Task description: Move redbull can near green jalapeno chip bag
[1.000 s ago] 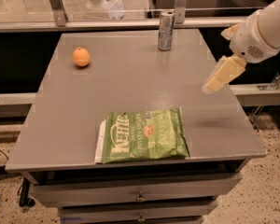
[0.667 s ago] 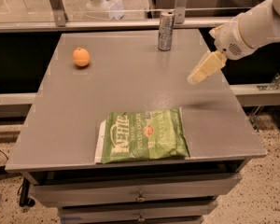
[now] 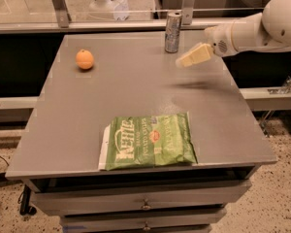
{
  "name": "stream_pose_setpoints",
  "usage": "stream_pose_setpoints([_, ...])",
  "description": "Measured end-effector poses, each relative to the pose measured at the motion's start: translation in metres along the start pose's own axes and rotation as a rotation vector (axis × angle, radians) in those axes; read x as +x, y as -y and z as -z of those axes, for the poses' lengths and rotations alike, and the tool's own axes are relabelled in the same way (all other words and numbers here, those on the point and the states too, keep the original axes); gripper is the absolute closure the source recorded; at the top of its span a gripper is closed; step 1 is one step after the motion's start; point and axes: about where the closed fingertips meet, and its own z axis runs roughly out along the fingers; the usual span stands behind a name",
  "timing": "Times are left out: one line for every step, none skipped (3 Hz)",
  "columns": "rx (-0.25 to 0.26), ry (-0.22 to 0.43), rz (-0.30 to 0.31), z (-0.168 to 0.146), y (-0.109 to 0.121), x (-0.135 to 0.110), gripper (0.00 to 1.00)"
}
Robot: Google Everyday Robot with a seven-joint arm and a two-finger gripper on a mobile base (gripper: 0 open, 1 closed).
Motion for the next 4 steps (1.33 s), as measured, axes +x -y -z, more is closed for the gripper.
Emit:
stream_pose_setpoints([-0.022, 0.165, -0.096, -0.033, 0.019, -0.015, 0.0])
stream_pose_setpoints([-0.06, 0.287, -0.139, -0.06, 0.027, -0.033, 0.0])
stream_pose_setpoints([-0.101, 0.364, -0.143, -0.084, 0.029, -0.052, 0.0])
stream_pose_setpoints([-0.126, 0.394, -0.122, -0.105, 0.025, -0.068, 0.15])
